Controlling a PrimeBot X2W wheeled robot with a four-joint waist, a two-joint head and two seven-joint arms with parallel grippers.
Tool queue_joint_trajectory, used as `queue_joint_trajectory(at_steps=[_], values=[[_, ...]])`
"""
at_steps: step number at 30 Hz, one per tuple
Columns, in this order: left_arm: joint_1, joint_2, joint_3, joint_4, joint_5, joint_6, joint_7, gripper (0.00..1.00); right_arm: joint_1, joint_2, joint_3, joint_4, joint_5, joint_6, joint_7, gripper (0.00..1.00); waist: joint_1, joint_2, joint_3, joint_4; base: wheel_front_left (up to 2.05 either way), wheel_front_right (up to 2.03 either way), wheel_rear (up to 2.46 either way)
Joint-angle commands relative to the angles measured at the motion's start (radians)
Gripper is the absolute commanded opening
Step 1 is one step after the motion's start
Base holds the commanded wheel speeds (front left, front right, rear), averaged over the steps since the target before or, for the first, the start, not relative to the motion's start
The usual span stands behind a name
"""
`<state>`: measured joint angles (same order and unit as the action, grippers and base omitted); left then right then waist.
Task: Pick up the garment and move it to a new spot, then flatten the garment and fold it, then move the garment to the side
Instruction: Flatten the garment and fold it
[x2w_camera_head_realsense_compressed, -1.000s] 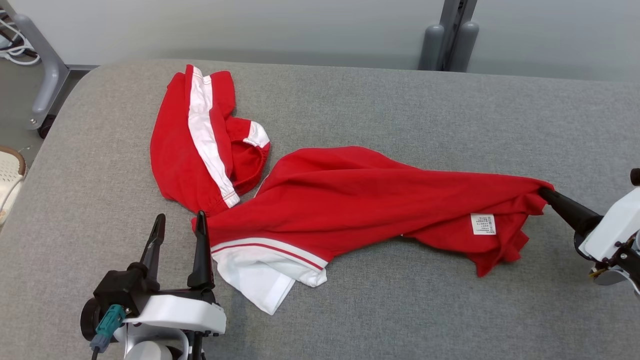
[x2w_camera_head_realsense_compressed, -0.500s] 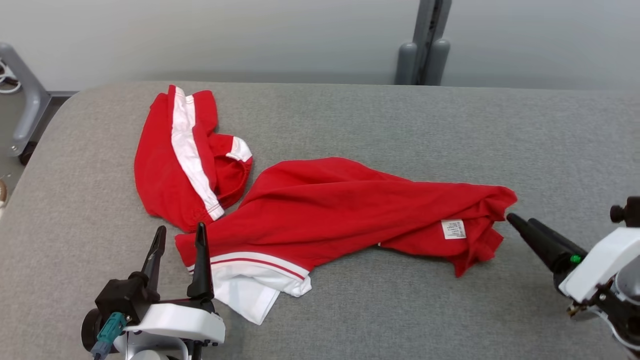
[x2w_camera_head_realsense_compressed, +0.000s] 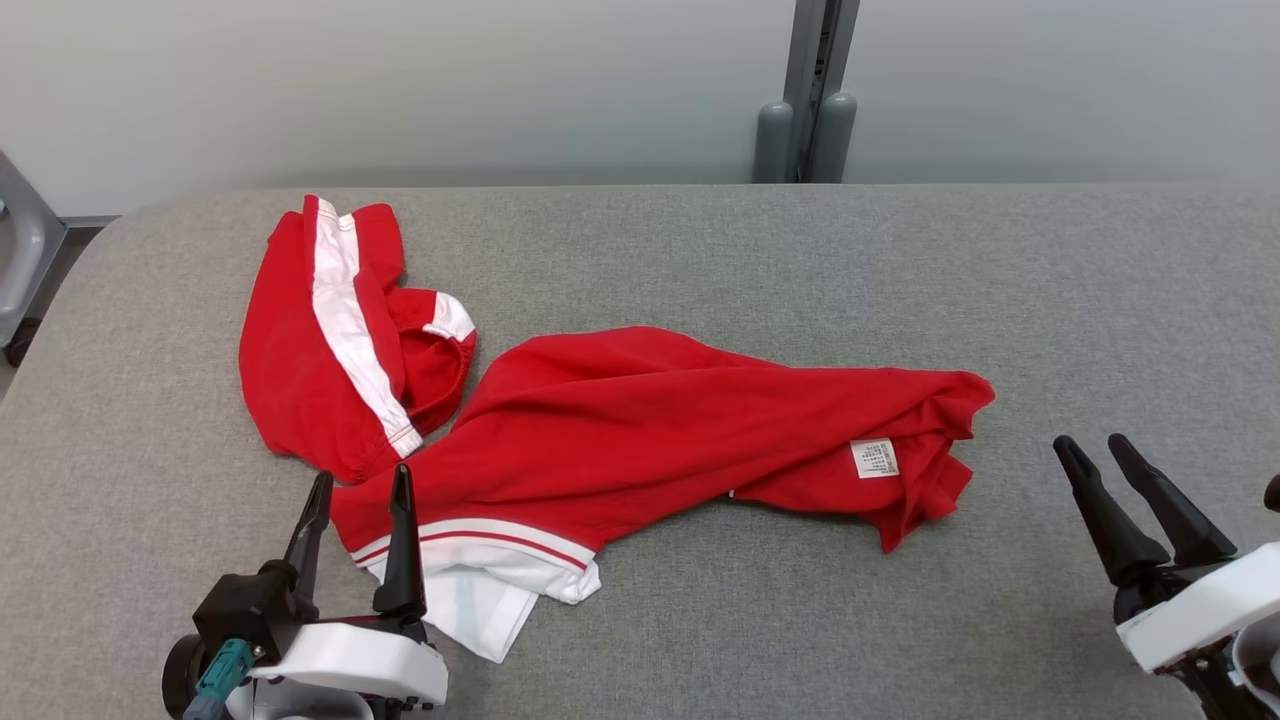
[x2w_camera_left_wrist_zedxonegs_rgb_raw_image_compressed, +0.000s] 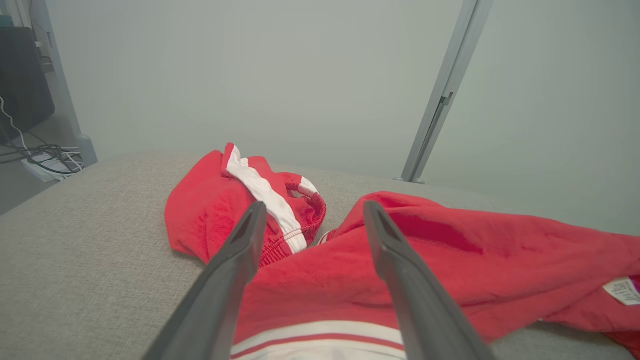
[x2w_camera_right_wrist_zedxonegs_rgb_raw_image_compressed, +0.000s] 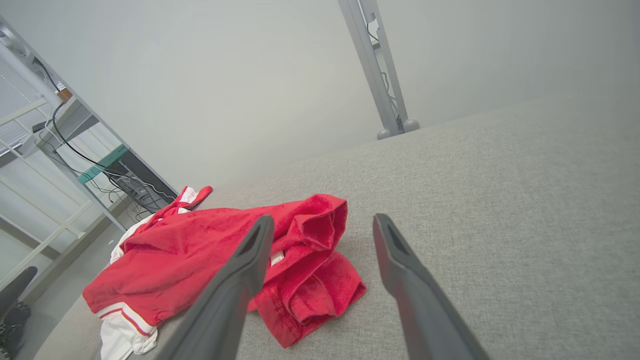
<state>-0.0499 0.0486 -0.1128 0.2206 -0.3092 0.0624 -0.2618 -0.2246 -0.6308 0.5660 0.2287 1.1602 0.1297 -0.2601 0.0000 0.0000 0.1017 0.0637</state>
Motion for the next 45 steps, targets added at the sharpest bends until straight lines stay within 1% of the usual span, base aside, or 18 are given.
queue_joint_trajectory(at_steps=[1, 4, 5, 8, 10, 12, 15, 17, 22, 29, 38, 45], values=[[0.002, 0.004, 0.006, 0.001, 0.007, -0.004, -0.004, 1.00, 0.033, 0.033, -0.049, -0.008, -0.077, 0.002, -0.007, 1.00, 0.0000, 0.0000, -0.003, -0.004, 0.00, 0.00, 0.00], [0.008, 0.004, 0.004, 0.009, 0.002, -0.009, -0.004, 1.00, 0.074, 0.094, -0.141, -0.012, -0.235, 0.002, -0.006, 1.00, 0.0000, 0.0000, -0.005, -0.008, 0.00, 0.00, 0.00], [0.007, 0.004, -0.001, 0.012, -0.002, -0.010, -0.004, 1.00, 0.085, 0.119, -0.165, -0.020, -0.271, 0.002, -0.006, 1.00, 0.0000, 0.0000, -0.005, -0.006, 0.00, 0.00, 0.00], [-0.003, 0.004, -0.012, 0.018, -0.012, -0.007, -0.004, 1.00, 0.118, 0.167, -0.232, -0.044, -0.368, 0.002, -0.006, 1.00, 0.0000, 0.0000, -0.004, -0.001, 0.00, 0.00, 0.00], [-0.008, 0.004, -0.016, 0.020, -0.018, -0.004, -0.004, 1.00, 0.134, 0.196, -0.260, -0.060, -0.404, 0.002, -0.007, 1.00, 0.0000, 0.0000, -0.005, 0.002, 0.00, 0.00, 0.00], [-0.011, 0.004, -0.019, 0.022, -0.020, -0.002, -0.004, 1.00, 0.144, 0.210, -0.276, -0.071, -0.423, 0.002, -0.007, 1.00, 0.0000, 0.0000, -0.005, 0.006, 0.00, 0.00, 0.00], [-0.012, 0.004, -0.022, 0.025, -0.022, 0.000, -0.004, 1.00, 0.151, 0.220, -0.281, -0.072, -0.442, 0.002, -0.007, 1.00, 0.0000, 0.0000, -0.005, 0.011, 0.00, 0.00, 0.00], [-0.006, 0.003, -0.033, 0.048, -0.033, -0.008, 0.003, 1.00, 0.145, 0.221, -0.283, -0.067, -0.445, 0.002, -0.007, 1.00, 0.0000, 0.0000, -0.003, 0.015, 0.00, 0.00, 0.00], [-0.020, 0.004, -0.061, 0.092, -0.064, -0.010, 0.020, 1.00, 0.109, 0.206, -0.255, -0.021, -0.463, 0.002, -0.007, 1.00, 0.0000, 0.0000, 0.003, 0.022, 0.00, 0.00, 0.00], [-0.033, 0.004, -0.078, 0.131, -0.085, -0.012, 0.029, 1.00, 0.044, 0.189, -0.194, 0.047, -0.418, 0.002, -0.007, 1.00, 0.0000, 0.0000, 0.010, 0.026, 0.00, 0.00, 0.00], [-0.063, 0.004, -0.095, 0.153, -0.096, -0.014, 0.019, 1.00, -0.080, 0.153, -0.048, 0.189, -0.339, 0.002, -0.003, 1.00, 0.0000, 0.0000, 0.017, 0.049, 0.00, 0.00, 0.00], [-0.067, 0.004, -0.102, 0.158, -0.100, -0.009, 0.014, 1.00, -0.160, 0.134, 0.051, 0.256, -0.294, 0.002, -0.006, 1.00, 0.0000, 0.0000, 0.023, 0.068, 0.00, 0.00, 0.00]])
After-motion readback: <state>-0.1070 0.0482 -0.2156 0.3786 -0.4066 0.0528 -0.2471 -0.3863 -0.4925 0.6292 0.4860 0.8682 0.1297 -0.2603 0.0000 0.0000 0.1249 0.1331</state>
